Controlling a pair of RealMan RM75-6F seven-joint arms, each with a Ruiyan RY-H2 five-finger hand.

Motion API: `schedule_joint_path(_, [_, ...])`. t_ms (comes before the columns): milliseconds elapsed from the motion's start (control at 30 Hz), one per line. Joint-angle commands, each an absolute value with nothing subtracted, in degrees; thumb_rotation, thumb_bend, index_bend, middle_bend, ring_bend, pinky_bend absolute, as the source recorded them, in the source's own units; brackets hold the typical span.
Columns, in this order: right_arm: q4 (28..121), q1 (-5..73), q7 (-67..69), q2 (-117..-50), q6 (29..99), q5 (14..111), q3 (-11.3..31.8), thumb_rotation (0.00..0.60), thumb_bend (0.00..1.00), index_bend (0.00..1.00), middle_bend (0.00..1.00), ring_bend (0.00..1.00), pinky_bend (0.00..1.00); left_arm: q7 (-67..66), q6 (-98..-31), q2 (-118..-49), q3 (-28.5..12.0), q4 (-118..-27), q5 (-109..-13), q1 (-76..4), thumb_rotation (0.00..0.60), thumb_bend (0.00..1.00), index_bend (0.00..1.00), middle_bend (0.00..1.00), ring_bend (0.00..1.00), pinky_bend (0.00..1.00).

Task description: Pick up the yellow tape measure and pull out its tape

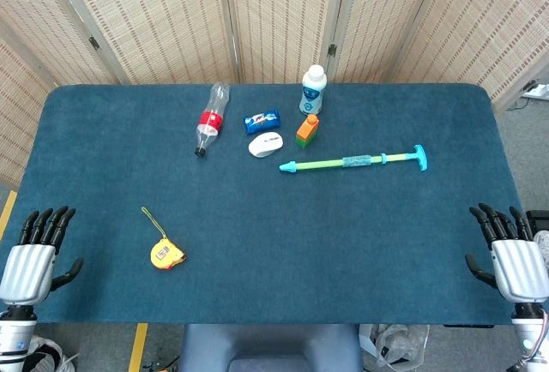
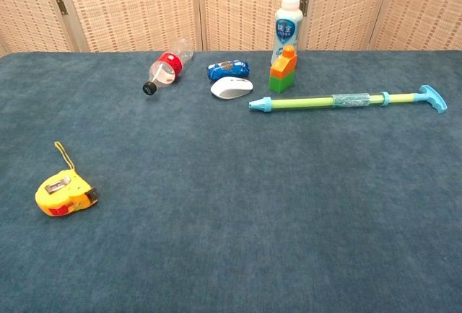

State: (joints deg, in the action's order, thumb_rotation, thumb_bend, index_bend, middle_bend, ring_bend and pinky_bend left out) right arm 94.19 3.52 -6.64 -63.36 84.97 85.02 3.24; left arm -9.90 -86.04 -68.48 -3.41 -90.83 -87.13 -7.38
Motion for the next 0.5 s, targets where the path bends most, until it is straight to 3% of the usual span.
schedule_joint_path(33, [94.5,3.6,-6.6,-63.0,84.9,84.9,3.4,0.600,0.34,0.11,0.13,0.15,0.01,-9.8,-86.0,-68.4,-3.6,-91.3,-87.2,-7.5,0.600,0.33,0.09,0.10,0.09,0.03])
schedule_joint_path(500, [95.5,3.8,-4.8,-61.5,85.8,85.6,4.3,0.600,0.34,0.11,0.13,0.16,0.01,-7.4,-79.3,-68.1,-2.7,-91.9,-91.0,-12.8,0.600,0.36,0.09,0.10,0.09,0.04])
